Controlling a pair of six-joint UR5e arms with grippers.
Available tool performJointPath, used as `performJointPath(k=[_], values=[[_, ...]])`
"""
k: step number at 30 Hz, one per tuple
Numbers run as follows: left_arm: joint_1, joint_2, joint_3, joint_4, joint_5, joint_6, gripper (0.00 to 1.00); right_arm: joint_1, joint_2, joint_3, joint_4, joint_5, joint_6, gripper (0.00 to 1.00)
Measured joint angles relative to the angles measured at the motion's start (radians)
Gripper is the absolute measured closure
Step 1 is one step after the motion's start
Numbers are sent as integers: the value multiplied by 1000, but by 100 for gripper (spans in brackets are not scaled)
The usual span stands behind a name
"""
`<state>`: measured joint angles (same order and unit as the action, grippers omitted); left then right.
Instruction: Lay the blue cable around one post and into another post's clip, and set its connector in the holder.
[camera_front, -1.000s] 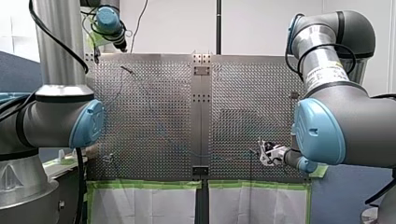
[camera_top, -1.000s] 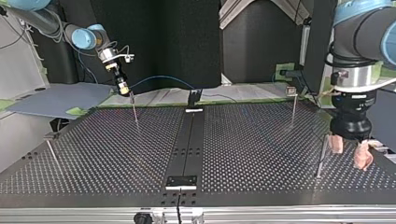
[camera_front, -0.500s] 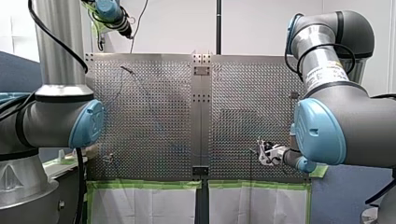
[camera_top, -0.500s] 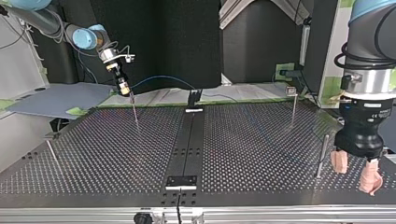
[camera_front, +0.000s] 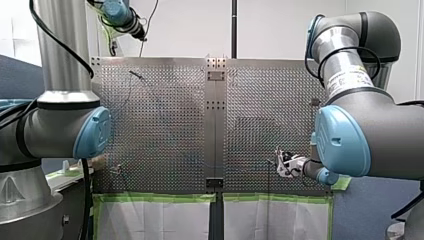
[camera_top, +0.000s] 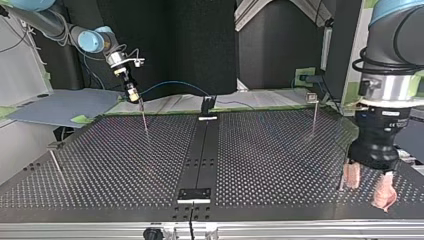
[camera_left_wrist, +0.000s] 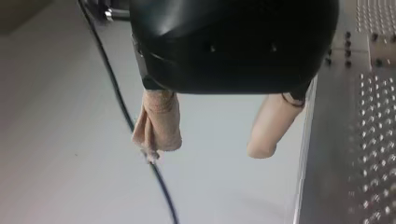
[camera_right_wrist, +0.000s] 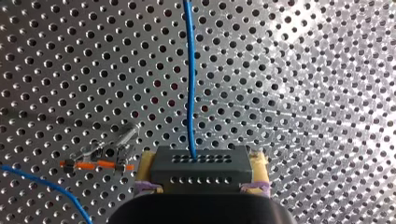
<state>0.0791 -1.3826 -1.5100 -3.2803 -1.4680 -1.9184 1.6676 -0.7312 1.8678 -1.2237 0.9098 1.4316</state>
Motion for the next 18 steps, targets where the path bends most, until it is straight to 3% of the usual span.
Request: performJointPath(k=[4, 7, 18], values=[[-2, 0, -23, 7, 32, -17, 0, 1, 0, 0, 0, 0, 0, 100], [-3, 0, -31, -7, 31, -7, 0, 1, 0, 0, 0, 0, 0, 100], [-5, 1, -33, -110, -64, 93, 0, 2, 0, 0, -1, 0, 0, 100]])
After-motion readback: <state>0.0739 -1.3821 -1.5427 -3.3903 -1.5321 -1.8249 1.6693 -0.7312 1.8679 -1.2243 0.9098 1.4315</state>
